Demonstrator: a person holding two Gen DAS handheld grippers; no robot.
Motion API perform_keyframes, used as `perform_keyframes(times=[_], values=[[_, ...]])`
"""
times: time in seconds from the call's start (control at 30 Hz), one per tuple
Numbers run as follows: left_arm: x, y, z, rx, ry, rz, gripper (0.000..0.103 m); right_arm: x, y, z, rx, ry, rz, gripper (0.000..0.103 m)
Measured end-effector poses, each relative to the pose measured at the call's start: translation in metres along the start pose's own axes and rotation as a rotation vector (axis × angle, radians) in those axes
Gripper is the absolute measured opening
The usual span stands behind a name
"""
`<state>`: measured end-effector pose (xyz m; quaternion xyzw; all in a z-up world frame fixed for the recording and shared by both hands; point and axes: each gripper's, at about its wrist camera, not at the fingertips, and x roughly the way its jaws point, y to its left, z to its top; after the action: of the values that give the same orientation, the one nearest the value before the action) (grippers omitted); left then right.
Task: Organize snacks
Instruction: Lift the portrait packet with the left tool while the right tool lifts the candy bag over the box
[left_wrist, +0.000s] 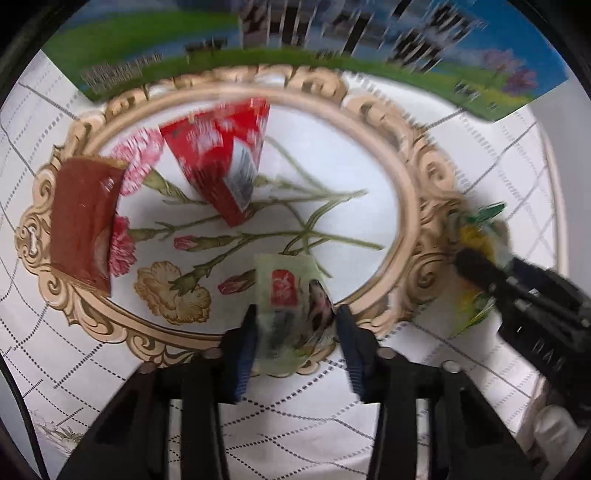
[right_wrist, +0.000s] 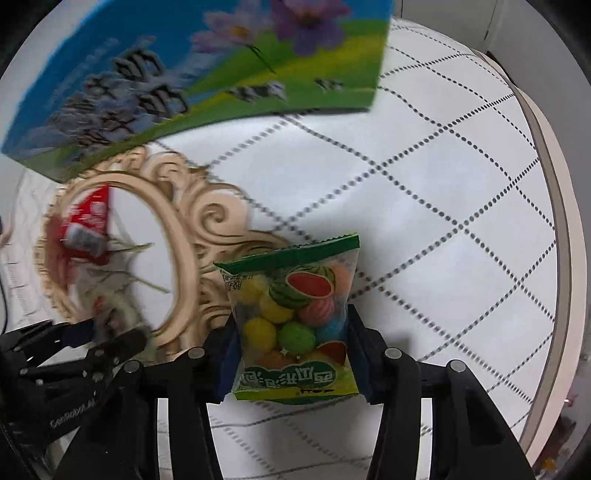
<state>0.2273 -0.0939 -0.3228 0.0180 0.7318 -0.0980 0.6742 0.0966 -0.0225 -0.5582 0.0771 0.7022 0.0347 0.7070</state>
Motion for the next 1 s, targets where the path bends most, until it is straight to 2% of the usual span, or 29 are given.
perform_keyframes(times=[0.13, 0.2, 0.27, 0.33, 0.43, 0.53, 0.63, 0.73, 0.87, 1.0], values=[[-0.016, -0.009, 0.006, 0.036, -0.039, 0.007, 0.035, -0.031, 0.007, 0.0, 0.001, -0.044, 0.067, 0.053], [-0.008, -0.005, 0.012, 0.007, -0.003, -0.043, 0.04, -0.043, 0.01, 0.005, -0.008, -0.068, 0.069, 0.053], [0.009, 0.007, 0.015, -0.046, 0.074, -0.108, 0.059, -0.048, 0.006, 0.018, -0.006, -0.072, 0.072, 0.053], [0.023, 0.012, 0.013, -0.079, 0.114, -0.141, 0.06, -0.05, 0.003, 0.031, -0.002, -0.071, 0.069, 0.053], [0.034, 0.011, 0.012, -0.073, 0.132, -0.148, 0.063, -0.039, 0.006, 0.041, 0.009, -0.056, 0.063, 0.053], [0.041, -0.003, 0.012, -0.058, 0.127, -0.11, 0.063, -0.028, 0.0, 0.034, 0.023, -0.041, 0.067, 0.053], [0.043, -0.023, 0.008, -0.022, 0.116, -0.049, 0.058, -0.015, 0.007, 0.03, 0.03, -0.026, 0.069, 0.053], [0.038, -0.047, 0.005, 0.006, 0.086, -0.02, 0.056, -0.01, 0.011, 0.025, 0.023, -0.022, 0.07, 0.053], [0.027, -0.057, -0.002, 0.007, 0.065, -0.04, 0.056, -0.017, 0.015, 0.024, 0.011, -0.041, 0.081, 0.053], [-0.014, -0.067, -0.001, 0.014, 0.002, -0.092, 0.056, -0.048, 0.014, 0.027, -0.006, -0.081, 0.114, 0.053]])
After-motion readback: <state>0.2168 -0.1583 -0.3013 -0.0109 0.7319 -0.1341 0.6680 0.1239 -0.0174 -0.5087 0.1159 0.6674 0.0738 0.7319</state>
